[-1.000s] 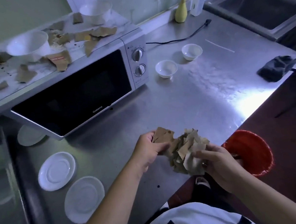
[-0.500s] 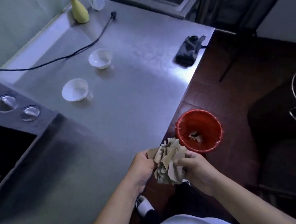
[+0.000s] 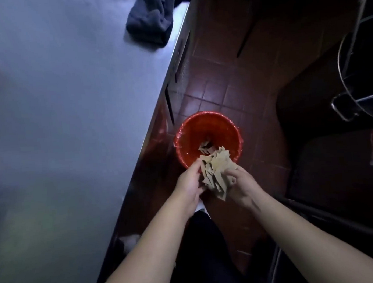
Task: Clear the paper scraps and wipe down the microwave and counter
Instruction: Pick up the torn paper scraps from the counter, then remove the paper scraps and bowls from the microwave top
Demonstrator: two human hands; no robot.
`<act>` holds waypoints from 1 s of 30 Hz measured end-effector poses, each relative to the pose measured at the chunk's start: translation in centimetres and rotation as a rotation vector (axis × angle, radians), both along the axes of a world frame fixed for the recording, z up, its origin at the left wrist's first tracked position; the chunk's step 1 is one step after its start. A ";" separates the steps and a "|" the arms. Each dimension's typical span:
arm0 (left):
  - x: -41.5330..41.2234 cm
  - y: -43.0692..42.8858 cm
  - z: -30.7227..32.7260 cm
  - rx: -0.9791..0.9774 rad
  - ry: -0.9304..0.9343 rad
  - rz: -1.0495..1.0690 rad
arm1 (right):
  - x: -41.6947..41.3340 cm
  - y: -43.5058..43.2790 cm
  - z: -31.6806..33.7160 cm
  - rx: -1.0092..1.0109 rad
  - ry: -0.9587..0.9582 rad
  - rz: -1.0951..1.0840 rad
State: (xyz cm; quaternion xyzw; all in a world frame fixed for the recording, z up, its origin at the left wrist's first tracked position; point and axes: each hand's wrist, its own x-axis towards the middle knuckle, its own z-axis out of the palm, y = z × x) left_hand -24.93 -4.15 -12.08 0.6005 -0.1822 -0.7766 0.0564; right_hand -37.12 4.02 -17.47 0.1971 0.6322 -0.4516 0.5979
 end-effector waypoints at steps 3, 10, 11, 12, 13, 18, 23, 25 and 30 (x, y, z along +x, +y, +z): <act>-1.0 0.2 -2.5 -0.051 -0.110 -0.074 | -2.4 -1.4 -5.8 0.160 -0.051 -0.059; 1.0 0.1 -7.3 -0.044 -0.183 0.003 | -6.3 -6.3 -15.4 0.235 -0.011 0.042; 1.3 0.4 -7.5 -0.021 -0.202 0.015 | -6.2 -6.1 -16.0 0.261 -0.025 0.070; 1.6 0.6 -7.5 -0.007 -0.213 0.029 | -6.1 -5.9 -16.2 0.283 -0.029 0.098; 1.8 0.8 -7.4 0.002 -0.214 0.042 | -6.0 -5.6 -16.3 0.295 -0.031 0.114; 2.5 -0.6 -4.8 -0.021 -0.169 0.008 | -5.6 -5.4 -12.7 0.282 0.154 0.293; 4.4 -2.5 1.3 -0.126 -0.068 0.043 | -4.5 -5.9 -3.8 0.111 0.333 0.427; 5.9 -2.9 4.2 -0.172 -0.045 0.108 | -2.8 -6.9 0.8 -0.015 0.408 0.506; 12.1 -2.3 11.2 -0.324 -0.040 0.322 | 4.0 -11.1 11.8 -0.368 0.425 0.698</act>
